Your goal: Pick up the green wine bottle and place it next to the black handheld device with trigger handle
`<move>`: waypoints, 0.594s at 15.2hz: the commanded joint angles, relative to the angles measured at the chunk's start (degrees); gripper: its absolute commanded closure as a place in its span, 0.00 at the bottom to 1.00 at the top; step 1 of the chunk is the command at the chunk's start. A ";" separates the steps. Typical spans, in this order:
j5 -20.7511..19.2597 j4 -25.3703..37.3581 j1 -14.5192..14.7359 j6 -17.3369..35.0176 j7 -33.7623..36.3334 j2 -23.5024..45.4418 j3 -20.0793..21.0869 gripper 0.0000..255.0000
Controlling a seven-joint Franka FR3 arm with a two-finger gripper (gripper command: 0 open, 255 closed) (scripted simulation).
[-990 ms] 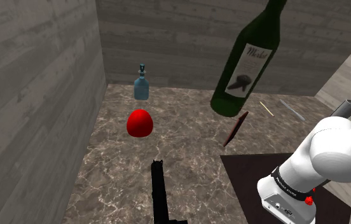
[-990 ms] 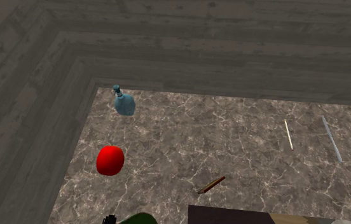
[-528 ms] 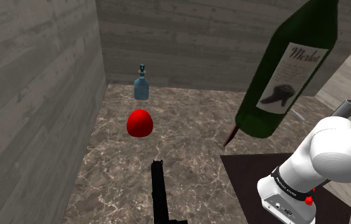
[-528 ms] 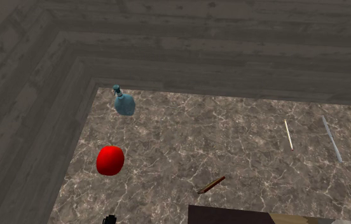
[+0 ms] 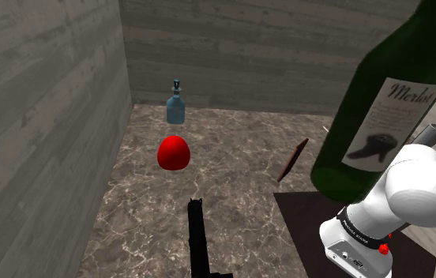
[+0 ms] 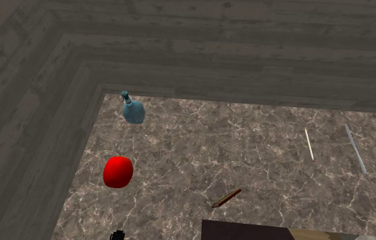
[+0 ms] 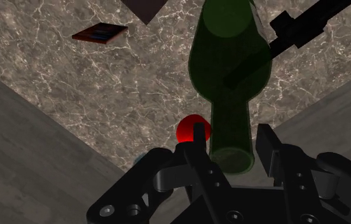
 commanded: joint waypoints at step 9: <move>1.80 -15.61 2.12 7.87 -1.58 -7.94 -1.90 1.00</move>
